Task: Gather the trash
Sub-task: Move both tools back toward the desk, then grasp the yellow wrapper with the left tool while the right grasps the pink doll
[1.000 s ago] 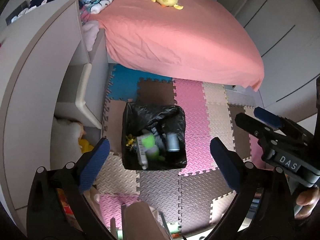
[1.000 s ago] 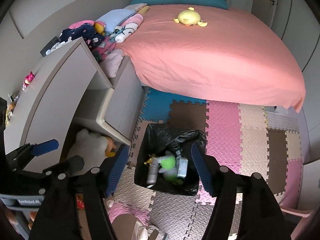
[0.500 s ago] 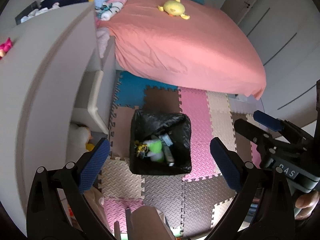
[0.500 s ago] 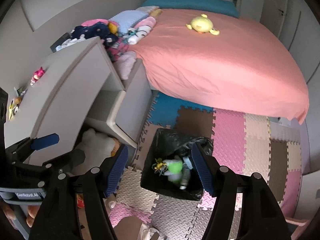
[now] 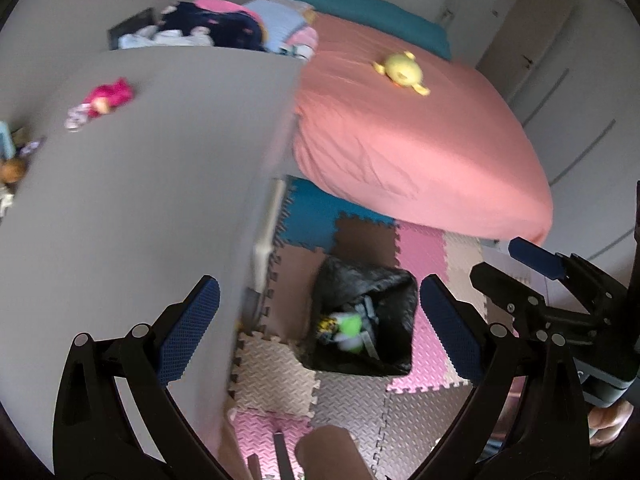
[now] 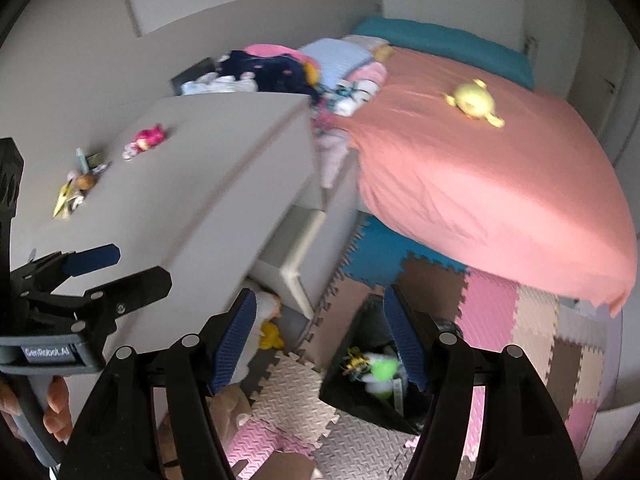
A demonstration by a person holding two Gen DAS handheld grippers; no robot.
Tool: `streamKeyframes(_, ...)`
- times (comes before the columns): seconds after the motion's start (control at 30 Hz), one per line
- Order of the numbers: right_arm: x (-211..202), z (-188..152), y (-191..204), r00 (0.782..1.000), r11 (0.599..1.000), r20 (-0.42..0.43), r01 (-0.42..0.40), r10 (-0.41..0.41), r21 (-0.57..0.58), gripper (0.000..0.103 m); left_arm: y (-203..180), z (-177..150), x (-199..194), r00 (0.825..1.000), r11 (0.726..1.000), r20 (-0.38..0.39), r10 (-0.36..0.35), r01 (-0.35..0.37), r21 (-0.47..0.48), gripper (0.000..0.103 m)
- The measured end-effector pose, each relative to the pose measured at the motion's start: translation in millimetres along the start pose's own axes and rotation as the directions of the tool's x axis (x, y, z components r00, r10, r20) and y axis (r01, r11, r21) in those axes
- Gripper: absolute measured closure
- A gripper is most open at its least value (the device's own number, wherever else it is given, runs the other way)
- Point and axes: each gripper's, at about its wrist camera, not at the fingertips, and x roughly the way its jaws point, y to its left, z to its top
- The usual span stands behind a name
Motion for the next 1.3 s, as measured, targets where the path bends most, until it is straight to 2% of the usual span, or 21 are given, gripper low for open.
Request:
streamKeyframes(0.37, 22, 46, 107, 0.994, 0.984, -0.012, -0.105, 0.104, -0.141, 0.036, 103, 6, -42, 0.992, 0.986, 0.053, 0.111, -0.104, -0.131, 0.006)
streamKeyframes(0.5, 31, 60, 141, 0.989, 0.973, -0.024, -0.146, 0.144, -0.178, 0.036, 146, 4, -55, 0.986, 0.967, 0.059, 0.158, -0.142, -0.213, 0.006)
streamKeyframes(0.6, 41, 71, 169, 0.986, 0.962, -0.035, -0.167, 0.164, -0.215, 0.036, 183, 4, -64, 0.98, 0.941, 0.063, 0.19, -0.164, -0.297, 0.006)
streamKeyframes(0.73, 57, 87, 201, 0.98, 0.949, -0.051, -0.2, 0.193, -0.244, 0.036, 234, 6, -75, 0.973, 0.895, 0.06, 0.225, -0.182, -0.406, 0.006)
streamKeyframes(0.93, 90, 114, 242, 0.974, 0.94, -0.082, -0.227, 0.213, -0.253, 0.036, 294, 12, -86, 0.958, 0.831, 0.05, 0.282, -0.218, -0.511, 0.006)
streamKeyframes(1.03, 112, 131, 251, 0.966, 0.95, -0.111, -0.249, 0.232, -0.19, 0.036, 324, 14, -91, 0.95, 0.786, 0.047, 0.308, -0.227, -0.575, 0.006)
streamKeyframes(1.17, 146, 156, 254, 0.957, 0.964, -0.142, -0.263, 0.255, -0.04, 0.036, 360, 17, -93, 0.944, 0.714, 0.035, 0.328, -0.223, -0.664, 0.006)
streamKeyframes(1.3, 175, 179, 255, 0.951, 0.96, -0.147, -0.259, 0.273, 0.103, 0.036, 385, 19, -92, 0.927, 0.654, 0.009, 0.375, -0.258, -0.711, 0.006)
